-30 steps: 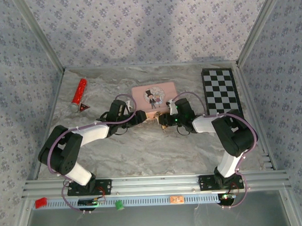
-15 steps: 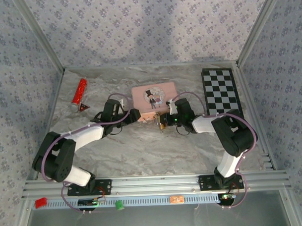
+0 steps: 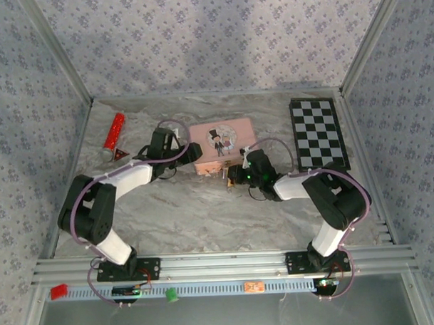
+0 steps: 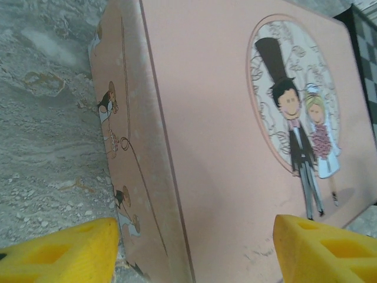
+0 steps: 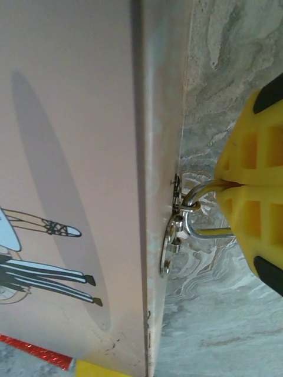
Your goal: Unlock the padlock with the key
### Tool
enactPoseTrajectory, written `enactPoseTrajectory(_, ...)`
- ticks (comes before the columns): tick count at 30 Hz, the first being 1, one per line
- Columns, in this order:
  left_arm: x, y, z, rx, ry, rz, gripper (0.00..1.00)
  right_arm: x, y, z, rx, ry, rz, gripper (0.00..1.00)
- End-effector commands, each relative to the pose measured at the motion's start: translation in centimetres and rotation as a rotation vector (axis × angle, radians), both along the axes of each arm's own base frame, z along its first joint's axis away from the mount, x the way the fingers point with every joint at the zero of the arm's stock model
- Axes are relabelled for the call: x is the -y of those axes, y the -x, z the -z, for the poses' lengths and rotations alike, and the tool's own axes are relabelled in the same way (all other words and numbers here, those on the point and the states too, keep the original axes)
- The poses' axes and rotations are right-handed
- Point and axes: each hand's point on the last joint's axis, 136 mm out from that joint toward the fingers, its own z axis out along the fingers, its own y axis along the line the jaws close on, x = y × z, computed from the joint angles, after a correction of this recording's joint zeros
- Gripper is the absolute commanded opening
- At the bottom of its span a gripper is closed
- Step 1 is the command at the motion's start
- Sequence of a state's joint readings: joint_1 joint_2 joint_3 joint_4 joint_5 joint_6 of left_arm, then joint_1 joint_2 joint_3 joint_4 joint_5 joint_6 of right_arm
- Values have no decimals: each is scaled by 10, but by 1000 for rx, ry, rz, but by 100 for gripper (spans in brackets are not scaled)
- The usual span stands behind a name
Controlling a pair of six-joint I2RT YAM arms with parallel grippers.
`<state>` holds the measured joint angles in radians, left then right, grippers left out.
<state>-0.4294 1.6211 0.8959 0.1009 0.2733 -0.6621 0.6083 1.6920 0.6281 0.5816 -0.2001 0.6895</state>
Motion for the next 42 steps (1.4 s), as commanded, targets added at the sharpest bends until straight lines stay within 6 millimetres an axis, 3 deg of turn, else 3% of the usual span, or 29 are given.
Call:
enactPoseTrajectory(1,4,-5,3,-8,0,10,68,-1,-14,-22,48,-116,109,0)
enactPoseTrajectory(16,4,10,38,-53,7,-116,65,18,-21,-12,55,-226,354,0)
enactPoseTrajectory(21,5,11,37,-50,33,-141,65,31,-23,-9,47,-273,444,0)
enactPoseTrajectory(28,19,15,29,-46,54,-134,65,32,-30,-11,38,-347,480,0)
enactPoseTrajectory(37,29,24,23,-30,60,-166,66,60,-40,-10,39,-507,645,0)
enactPoseTrajectory(42,37,25,25,-38,60,-146,66,70,-42,-19,67,-516,690,0)
